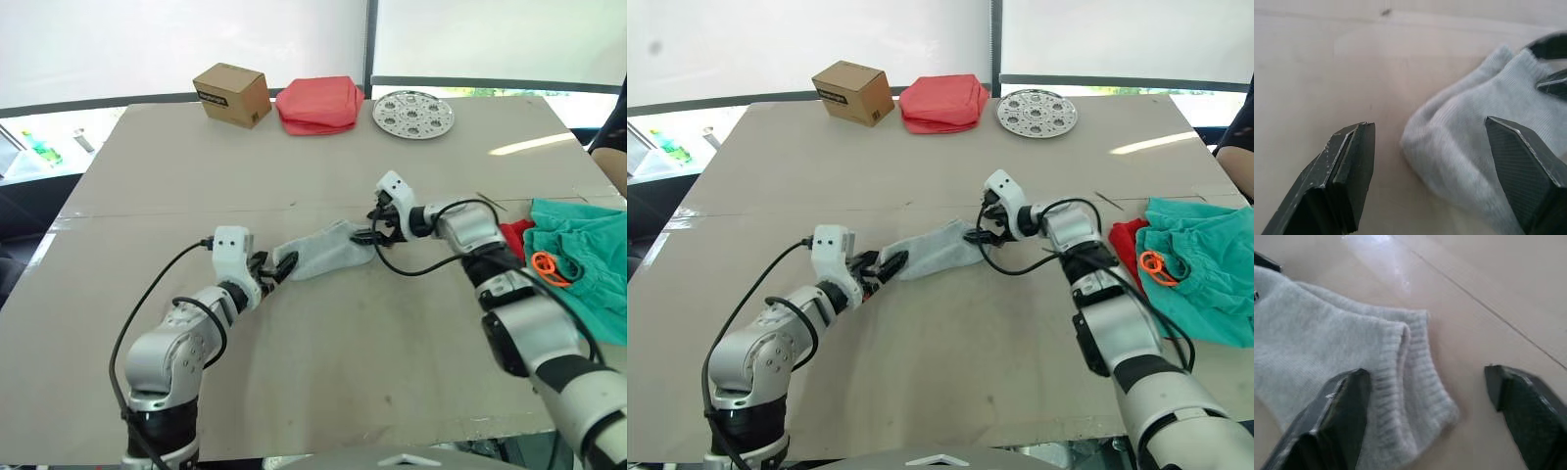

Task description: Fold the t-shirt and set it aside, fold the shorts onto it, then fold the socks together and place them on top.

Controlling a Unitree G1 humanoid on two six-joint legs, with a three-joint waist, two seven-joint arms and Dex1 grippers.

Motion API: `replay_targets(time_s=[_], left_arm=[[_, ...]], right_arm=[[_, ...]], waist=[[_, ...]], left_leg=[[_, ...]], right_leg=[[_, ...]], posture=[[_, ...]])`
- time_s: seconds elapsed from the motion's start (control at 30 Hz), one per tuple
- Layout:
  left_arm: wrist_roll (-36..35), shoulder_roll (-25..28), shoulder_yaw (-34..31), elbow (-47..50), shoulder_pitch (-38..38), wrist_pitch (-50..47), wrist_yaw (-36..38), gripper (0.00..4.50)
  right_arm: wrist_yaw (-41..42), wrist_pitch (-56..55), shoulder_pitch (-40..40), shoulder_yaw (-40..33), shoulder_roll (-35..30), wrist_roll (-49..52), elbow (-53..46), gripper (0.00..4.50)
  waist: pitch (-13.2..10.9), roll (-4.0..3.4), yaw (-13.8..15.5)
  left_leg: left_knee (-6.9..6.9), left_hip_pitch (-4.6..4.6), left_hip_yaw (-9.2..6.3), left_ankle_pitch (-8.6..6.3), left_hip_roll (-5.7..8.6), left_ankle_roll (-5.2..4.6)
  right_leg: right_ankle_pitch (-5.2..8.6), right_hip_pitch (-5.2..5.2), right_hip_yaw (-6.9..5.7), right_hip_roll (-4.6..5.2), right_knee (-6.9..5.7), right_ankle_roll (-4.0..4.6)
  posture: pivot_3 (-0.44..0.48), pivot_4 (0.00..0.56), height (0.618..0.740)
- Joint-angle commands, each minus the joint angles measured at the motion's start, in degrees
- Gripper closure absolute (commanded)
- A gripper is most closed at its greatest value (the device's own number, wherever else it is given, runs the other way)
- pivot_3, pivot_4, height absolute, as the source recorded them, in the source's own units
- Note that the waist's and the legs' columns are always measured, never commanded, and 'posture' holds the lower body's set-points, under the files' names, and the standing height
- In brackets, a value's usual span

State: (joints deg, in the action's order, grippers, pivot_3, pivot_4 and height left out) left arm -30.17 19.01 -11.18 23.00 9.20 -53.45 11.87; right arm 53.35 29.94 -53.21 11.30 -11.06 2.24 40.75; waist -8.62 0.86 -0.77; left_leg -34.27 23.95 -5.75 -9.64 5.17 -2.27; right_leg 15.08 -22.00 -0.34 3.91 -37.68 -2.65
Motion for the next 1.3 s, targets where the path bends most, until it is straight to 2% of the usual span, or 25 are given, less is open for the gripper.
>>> replay_targets(time_s=[0.03, 0.07, 0.1, 0.2, 0.37, 0.5, 0.63, 0.73, 0.77, 0.83, 0.97, 1.03, 1.1, 1.3], left_arm=[[0.9, 2.3, -0.8, -1.6, 1.8, 2.8, 2.3, 0.67], [1.1, 2.9, -0.9, -2.2, 2.0, 3.4, 2.8, 0.67], [1.2, 3.4, -1.1, -2.8, 2.2, 3.9, 3.2, 0.67], [0.8, 3.8, -2.4, -3.5, 2.8, 5.7, 4.0, 0.67], [-0.9, 2.9, -5.3, -3.7, 4.1, 7.4, 4.0, 0.67], [-2.6, 2.1, -8.5, -4.9, 4.6, 5.3, 1.8, 0.67], [-3.3, 2.5, -6.8, -4.4, 3.4, 2.8, 2.9, 0.67], [-4.0, 1.9, -6.0, -5.8, 5.0, 2.1, 3.2, 0.67], [-3.7, 2.2, -5.3, -6.6, 5.6, 2.0, 3.6, 0.67], [-3.2, 2.8, -4.3, -8.0, 6.6, 2.3, 4.8, 0.67], [-3.0, 3.8, -2.5, -10.7, 8.7, 2.6, 7.2, 0.67], [-2.7, 4.2, -1.7, -11.9, 9.5, 3.0, 8.4, 0.67], [-2.6, 4.3, -0.9, -13.0, 10.3, 3.3, 9.4, 0.67], [-2.3, 4.4, 0.6, -13.7, 11.3, 4.0, 11.0, 0.67]], right_arm=[[2.0, 7.9, 4.7, 1.9, 0.0, 1.8, -8.7, 2.27], [1.2, 9.1, 5.5, 1.7, 0.2, 2.1, -10.3, 2.65], [-0.4, 9.3, 6.2, 1.7, 0.3, 1.6, -11.2, 3.29], [-6.7, 8.2, 7.2, -0.3, 1.0, 0.7, -12.6, 4.47], [-20.8, 12.6, 8.6, -11.6, 5.4, 5.6, -18.6, 4.47], [-34.0, 22.7, 16.1, -20.3, 12.6, 9.3, -34.4, 4.47], [-41.0, 29.2, 22.1, -21.1, 17.1, 9.9, -44.6, 4.47], [-40.5, 31.8, 24.8, -19.3, 16.5, 11.3, -48.4, 4.47], [-39.7, 31.9, 25.6, -18.6, 15.5, 11.7, -49.5, 3.86], [-38.8, 31.9, 26.4, -17.4, 13.4, 12.0, -51.1, 3.31], [-37.0, 29.9, 27.9, -15.3, 7.3, 11.9, -55.4, 1.21], [-34.2, 28.5, 29.4, -12.3, 1.4, 11.2, -59.5, 1.21], [-32.0, 31.9, 30.3, -12.5, -2.3, 14.2, -65.0, 1.21], [-30.2, 39.7, 29.0, -13.1, -2.0, 21.6, -69.2, 1.21]], waist=[[0.0, 0.01, 0.0], [0.0, 0.0, 0.0], [0.0, -0.01, 0.0], [0.0, 0.0, -0.1], [0.0, 0.0, 0.2], [0.0, 0.01, 0.5], [0.0, -0.02, 0.2], [0.0, -0.01, 0.1], [0.0, -0.01, 0.1], [0.0, -0.02, 0.2], [0.0, -0.01, 0.2], [0.0, -0.04, 0.3], [0.0, -0.02, 0.2], [0.0, 0.01, -0.1]], left_leg=[[0.0, -0.01, 0.0, 0.0, 0.0, 0.0], [0.02, -0.02, -0.01, 0.0, 0.0, 0.0], [0.04, -0.03, -0.02, 0.0, 0.0, -0.01], [0.07, -0.07, 0.0, -0.01, -0.03, -0.01], [0.05, -0.07, 0.0, -0.01, -0.03, 0.0], [0.11, -0.06, -0.05, -0.01, -0.01, -0.01], [0.26, -0.04, -0.04, -0.01, -0.01, 0.0], [0.23, -0.04, -0.02, 0.0, -0.01, 0.0], [0.2, -0.04, -0.01, 0.0, -0.01, 0.0], [0.16, -0.04, -0.02, 0.01, -0.01, 0.01], [0.15, -0.04, -0.01, 0.01, 0.0, 0.01], [0.18, -0.03, -0.03, 0.01, -0.01, 0.01], [0.21, 0.0, -0.03, 0.0, 0.01, -0.01], [0.26, 0.02, -0.03, 0.0, -0.21, 0.0]], right_leg=[[0.0, 0.01, 0.0, 0.0, -0.01, 0.0], [0.0, 0.01, -0.01, 0.0, -0.01, 0.0], [0.0, 0.0, -0.01, 0.0, -0.01, 0.0], [0.01, 0.01, 0.01, -0.01, -0.02, 0.0], [0.01, 0.03, 0.02, 0.0, -0.01, 0.0], [0.01, 0.01, -0.01, 0.02, 0.0, 0.0], [0.01, -0.09, 0.02, 0.02, -0.01, 0.0], [0.01, -0.08, 0.03, 0.02, -0.02, 0.0], [0.02, -0.07, 0.03, 0.02, -0.01, 0.0], [0.03, -0.05, 0.01, 0.02, 0.0, 0.0], [0.03, -0.04, 0.02, 0.02, 0.05, -0.01], [0.03, -0.04, 0.0, 0.02, 0.07, -0.01], [0.03, -0.05, -0.01, 0.05, 0.13, -0.02], [0.04, -0.1, 0.0, -0.11, 0.14, -0.01]], posture=[[0.0, 0.15, 0.74], [0.0, 0.15, 0.74], [0.0, 0.15, 0.74], [0.0, 0.15, 0.74], [0.0, 0.15, 0.74], [0.0, 0.15, 0.74], [0.0, 0.15, 0.74], [0.0, 0.15, 0.74], [0.0, 0.15, 0.74], [0.0, 0.15, 0.74], [0.0, 0.15, 0.74], [0.0, 0.15, 0.74], [0.0, 0.15, 0.74], [0.0, 0.15, 0.74]])
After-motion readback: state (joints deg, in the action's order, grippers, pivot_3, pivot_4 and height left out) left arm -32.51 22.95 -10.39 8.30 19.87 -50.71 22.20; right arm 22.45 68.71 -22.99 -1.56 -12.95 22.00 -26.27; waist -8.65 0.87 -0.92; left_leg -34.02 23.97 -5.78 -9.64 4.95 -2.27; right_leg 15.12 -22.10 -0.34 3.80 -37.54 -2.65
